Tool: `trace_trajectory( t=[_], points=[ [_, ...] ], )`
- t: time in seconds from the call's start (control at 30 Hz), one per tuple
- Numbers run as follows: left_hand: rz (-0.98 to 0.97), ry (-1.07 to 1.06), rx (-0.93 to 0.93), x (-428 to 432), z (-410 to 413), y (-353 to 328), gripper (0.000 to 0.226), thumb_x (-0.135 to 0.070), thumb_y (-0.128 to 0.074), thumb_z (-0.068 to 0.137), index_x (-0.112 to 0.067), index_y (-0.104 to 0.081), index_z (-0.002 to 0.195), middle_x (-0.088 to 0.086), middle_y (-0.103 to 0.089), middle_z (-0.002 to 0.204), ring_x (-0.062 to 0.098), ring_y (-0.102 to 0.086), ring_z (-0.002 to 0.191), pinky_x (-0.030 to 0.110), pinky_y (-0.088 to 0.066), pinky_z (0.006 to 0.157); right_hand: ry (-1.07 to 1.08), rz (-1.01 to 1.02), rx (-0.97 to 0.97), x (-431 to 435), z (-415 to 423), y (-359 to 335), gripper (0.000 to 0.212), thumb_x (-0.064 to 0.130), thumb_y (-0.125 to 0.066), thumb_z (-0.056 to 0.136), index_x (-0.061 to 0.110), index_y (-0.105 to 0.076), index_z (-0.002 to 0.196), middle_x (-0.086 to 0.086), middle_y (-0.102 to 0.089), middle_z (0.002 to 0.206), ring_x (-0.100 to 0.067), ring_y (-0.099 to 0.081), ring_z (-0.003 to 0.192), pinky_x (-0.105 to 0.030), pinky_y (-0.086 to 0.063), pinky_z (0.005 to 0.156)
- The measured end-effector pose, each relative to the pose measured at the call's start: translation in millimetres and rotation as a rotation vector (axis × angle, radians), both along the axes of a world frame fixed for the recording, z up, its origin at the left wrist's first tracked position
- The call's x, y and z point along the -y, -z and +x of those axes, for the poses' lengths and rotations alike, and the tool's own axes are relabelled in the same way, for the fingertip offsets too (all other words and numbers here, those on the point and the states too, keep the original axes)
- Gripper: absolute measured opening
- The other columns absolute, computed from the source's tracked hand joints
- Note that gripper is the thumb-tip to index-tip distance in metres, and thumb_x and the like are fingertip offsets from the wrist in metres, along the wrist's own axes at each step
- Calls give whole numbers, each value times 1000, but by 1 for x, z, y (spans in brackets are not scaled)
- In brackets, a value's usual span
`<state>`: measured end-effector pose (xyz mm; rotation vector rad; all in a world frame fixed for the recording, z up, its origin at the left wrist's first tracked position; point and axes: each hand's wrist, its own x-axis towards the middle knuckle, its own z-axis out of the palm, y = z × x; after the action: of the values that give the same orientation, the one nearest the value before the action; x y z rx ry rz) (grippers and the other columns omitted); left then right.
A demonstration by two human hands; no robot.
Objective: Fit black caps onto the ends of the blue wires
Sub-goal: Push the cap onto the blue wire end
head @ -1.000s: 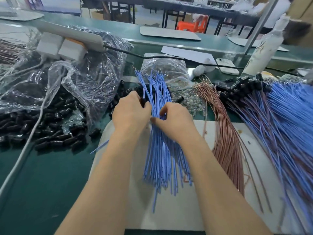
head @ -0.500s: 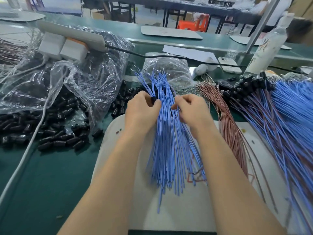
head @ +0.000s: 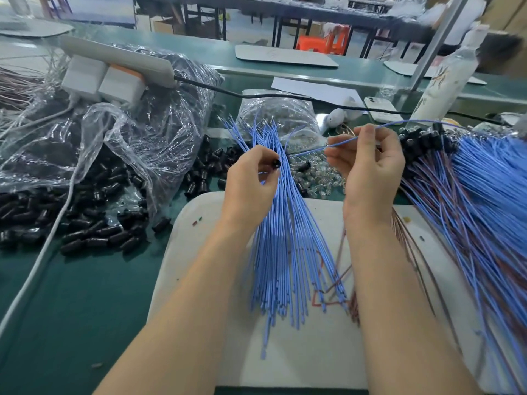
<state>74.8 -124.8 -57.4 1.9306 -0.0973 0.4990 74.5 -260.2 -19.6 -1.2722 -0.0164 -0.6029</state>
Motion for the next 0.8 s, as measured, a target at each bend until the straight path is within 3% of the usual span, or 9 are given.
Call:
trace_trajectory(
  t=[0.23,0.4,0.53,0.8],
  points=[
    [65,-42,26,0,2,3,14,-4,-63,87,-12,-60,97,2,-64,97,12,-62,88,10,-47,74,98,-198,113,-13,-4,3,17,18,-39,103,15,-44,87,-7,-66,69,-18,-66,53,-25,-51,53],
    [129,-68,28,1,1,4,13,-10,-65,86,-16,-58,95,-3,-63,91,13,-60,85,31,-52,79,109,-305,146,-16,-6,5,17,18,-39,102,17,-43,86,-3,-66,68,-18,-67,55,-24,-51,53],
    [184,-51,64,1,-1,2,11,-12,-65,86,-12,-60,96,-2,-63,92,14,-58,85,34,-49,81,97,-373,140,-19,-5,7,20,20,-40,102,26,-43,84,0,-65,68,-17,-67,57,-25,-51,55],
    [261,-11,108,2,-6,-1,12,-17,-66,87,-10,-65,98,0,-63,93,16,-55,90,34,-47,83,20,-292,67,-15,-1,8,20,21,-42,102,21,-46,82,-2,-67,69,-21,-68,59,-25,-52,54]
  ],
)
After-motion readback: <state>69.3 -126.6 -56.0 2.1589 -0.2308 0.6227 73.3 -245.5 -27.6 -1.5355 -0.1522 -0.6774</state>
